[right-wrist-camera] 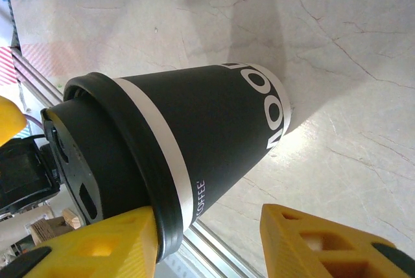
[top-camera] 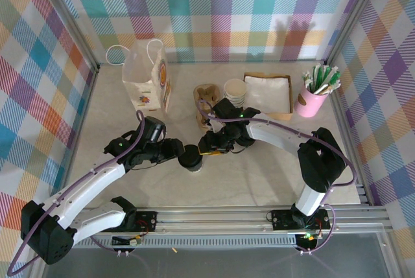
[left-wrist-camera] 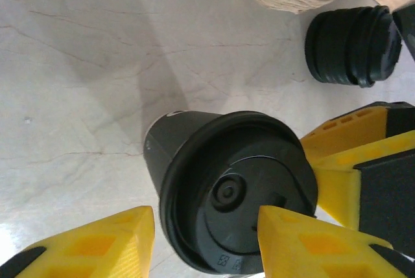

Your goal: Pack the takeout coffee

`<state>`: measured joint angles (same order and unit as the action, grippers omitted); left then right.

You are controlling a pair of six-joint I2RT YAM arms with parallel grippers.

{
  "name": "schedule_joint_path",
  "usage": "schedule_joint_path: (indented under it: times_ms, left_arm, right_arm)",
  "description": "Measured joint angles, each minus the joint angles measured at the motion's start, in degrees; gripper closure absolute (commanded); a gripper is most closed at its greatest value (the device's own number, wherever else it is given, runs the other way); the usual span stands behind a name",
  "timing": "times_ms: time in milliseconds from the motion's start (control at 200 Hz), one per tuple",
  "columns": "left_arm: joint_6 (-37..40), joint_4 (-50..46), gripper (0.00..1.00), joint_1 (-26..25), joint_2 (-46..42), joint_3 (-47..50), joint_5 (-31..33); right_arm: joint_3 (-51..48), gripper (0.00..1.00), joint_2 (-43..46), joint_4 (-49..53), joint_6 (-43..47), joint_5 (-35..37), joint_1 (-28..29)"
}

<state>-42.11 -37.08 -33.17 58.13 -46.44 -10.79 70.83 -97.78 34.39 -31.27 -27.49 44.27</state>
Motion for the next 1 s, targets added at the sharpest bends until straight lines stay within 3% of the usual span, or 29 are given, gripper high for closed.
schedule_joint_path:
  times_ms: [270, 535, 1000]
  left_arm:
    - [-0.90, 1.95, 0.52, 0.00, 2.54, 2.80, -3.32]
    - [-0.92, 2.58, 0.52, 0.00, 2.93, 3.10, -3.30]
    - [-0.46, 2.49, 0.53, 0.00, 4.70, 2.14, -3.30]
  right_arm:
    - [0.00, 0.54, -0.26, 0.04, 0.00, 0.13, 0.00]
    - [0.00, 0.49, -0.57, 0.48, 0.00, 0.74, -0.02]
    - [0.22, 0.49, -0.52, 1.55, 0.07, 1.60, -0.07]
